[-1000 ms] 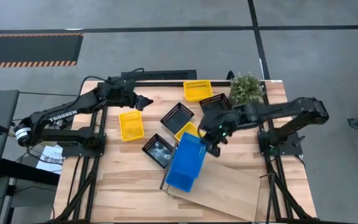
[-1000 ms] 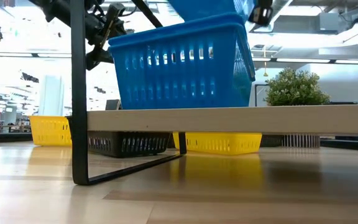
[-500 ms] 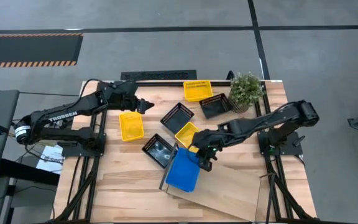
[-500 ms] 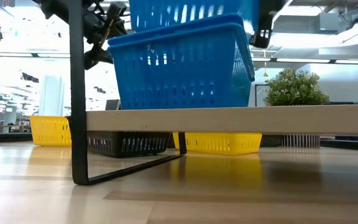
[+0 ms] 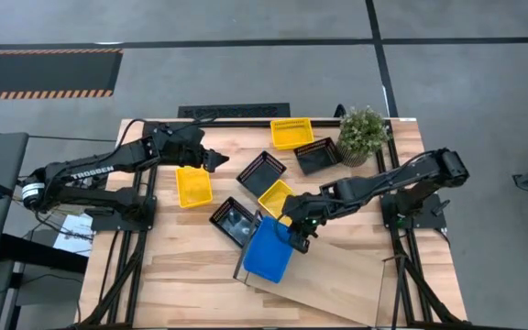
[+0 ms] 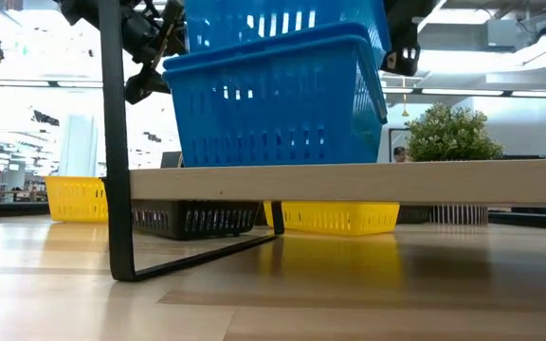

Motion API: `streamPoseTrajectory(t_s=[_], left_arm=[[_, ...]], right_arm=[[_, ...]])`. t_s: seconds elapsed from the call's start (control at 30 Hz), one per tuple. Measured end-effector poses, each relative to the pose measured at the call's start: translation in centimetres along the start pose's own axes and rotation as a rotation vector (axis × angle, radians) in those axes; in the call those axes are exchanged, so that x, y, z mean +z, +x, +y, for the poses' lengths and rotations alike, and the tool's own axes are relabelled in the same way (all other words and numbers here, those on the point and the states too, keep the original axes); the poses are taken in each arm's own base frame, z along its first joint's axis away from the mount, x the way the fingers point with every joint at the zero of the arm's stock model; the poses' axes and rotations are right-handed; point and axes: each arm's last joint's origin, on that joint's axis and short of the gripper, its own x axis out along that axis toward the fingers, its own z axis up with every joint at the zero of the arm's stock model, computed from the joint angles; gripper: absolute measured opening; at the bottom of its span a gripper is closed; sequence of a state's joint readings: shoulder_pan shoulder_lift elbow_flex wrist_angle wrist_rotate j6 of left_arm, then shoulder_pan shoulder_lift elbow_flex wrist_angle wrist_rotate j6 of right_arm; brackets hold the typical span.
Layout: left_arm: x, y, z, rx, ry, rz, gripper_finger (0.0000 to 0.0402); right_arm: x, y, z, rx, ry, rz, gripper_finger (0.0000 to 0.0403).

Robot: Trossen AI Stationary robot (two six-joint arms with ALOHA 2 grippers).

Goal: Stack baskets on shelf by color
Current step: Stack the blue bin on top of the blue bin on the shelf, then put the top right black bin on the shelf

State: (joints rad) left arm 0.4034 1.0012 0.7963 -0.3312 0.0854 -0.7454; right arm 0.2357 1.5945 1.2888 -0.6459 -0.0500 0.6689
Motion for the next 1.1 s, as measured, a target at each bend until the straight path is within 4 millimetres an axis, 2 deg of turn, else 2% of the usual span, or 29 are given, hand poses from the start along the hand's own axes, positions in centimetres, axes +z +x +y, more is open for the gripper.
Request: streamPoseTrajectory(t_s=[0.3,0.67,0.77,0.87,0.97,1.1], left_arm=[[0.0,0.0,0.0,0.008,0.000,-0.010,0.0238],[0.1,0.0,0.0,0.012,0.000,-0.017,0.0238],[0.1,0.0,0.0,0.011,0.000,-0.016,0.0238],[0.1,0.0,0.0,0.012,0.000,-0.015,0.0238],[0.1,0.0,0.0,0.012,-0.001,-0.015,0.0238],[0.1,0.0,0.0,0.013,-0.014,-0.016,0.0238]], right_arm=[[-0.1,1.7,-0.2,-0.004,0.018,0.053,0.0052],[0.0,1.6,-0.7,0.019,0.035,0.092,0.0114],[0.8,0.1,-0.9,0.047,0.031,0.055,0.0133],[2.1,-3.1,-1.3,0.072,0.050,-0.042,0.0146],[2.6,-5.4,-3.1,-0.005,0.118,-0.087,0.0153],[2.2,-7.0,-6.4,-0.198,0.220,-0.026,0.0165]])
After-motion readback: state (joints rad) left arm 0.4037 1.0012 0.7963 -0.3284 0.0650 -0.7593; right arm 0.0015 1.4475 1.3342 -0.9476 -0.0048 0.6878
